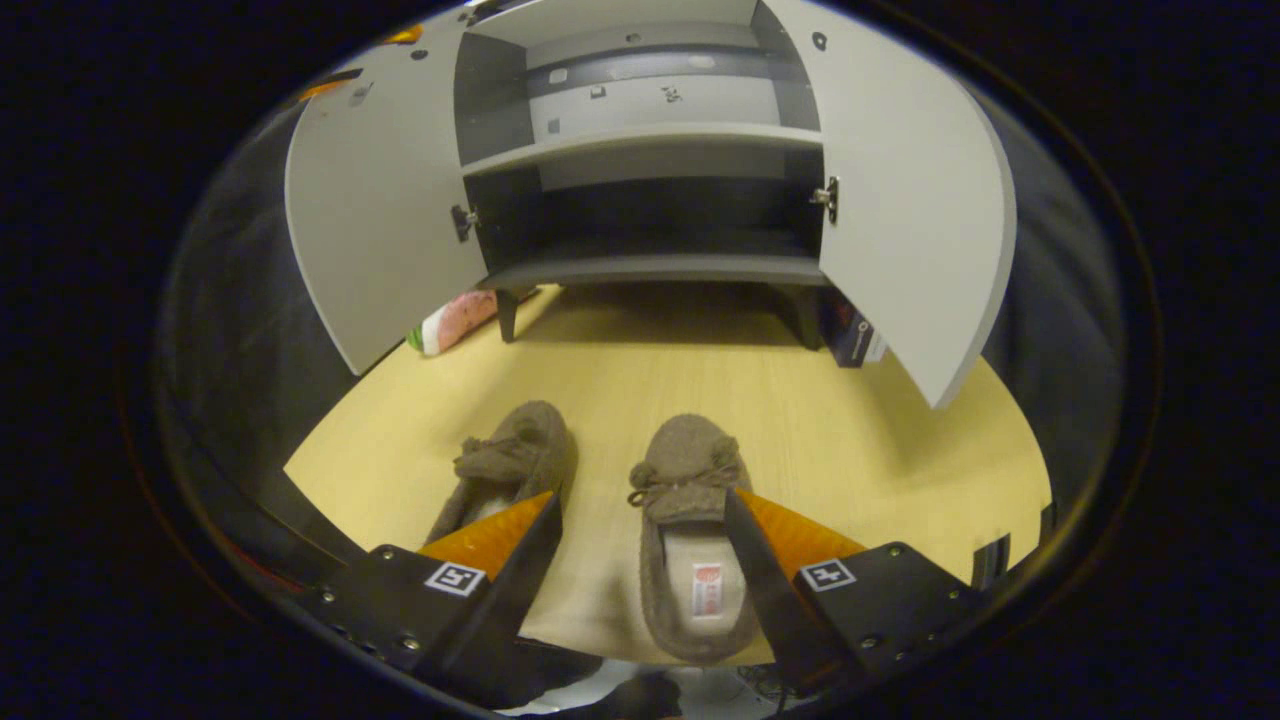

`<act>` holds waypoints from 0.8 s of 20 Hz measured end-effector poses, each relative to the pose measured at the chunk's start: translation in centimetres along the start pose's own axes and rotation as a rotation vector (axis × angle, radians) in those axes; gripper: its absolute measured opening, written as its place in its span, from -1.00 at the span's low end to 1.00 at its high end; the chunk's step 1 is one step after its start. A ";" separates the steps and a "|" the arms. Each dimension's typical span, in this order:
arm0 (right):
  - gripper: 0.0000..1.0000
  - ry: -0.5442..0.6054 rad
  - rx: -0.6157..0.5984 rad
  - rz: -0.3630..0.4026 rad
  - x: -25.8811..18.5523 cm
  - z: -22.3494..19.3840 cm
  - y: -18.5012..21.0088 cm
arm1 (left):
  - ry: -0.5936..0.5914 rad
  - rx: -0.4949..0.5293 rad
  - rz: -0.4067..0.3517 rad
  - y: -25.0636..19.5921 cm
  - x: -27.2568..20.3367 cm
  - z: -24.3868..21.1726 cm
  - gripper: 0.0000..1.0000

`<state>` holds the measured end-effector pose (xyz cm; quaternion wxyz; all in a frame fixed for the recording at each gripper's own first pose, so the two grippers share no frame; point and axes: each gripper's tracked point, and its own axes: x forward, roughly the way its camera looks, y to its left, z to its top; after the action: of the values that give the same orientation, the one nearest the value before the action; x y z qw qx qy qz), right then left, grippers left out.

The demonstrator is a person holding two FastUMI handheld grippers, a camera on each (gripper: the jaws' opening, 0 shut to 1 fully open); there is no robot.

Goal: Grab one shoe with the right hand and put it into the shoe cabinet, grab the other shoe with the left hand and put it into the shoe cabinet; then close the right door with the right hand and the left door with the left hand.

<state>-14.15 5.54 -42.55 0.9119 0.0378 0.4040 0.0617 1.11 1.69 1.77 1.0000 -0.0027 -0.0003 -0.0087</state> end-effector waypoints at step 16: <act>-0.37 0.110 0.060 -0.136 8.8 -1.9 -1.6 | -0.004 0.009 -0.089 -0.6 -0.5 -0.3 0.96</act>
<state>-9.56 5.28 -50.46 0.8889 0.0343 0.4568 -0.0106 0.56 1.12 1.44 0.9986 0.0016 -0.0025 -0.0531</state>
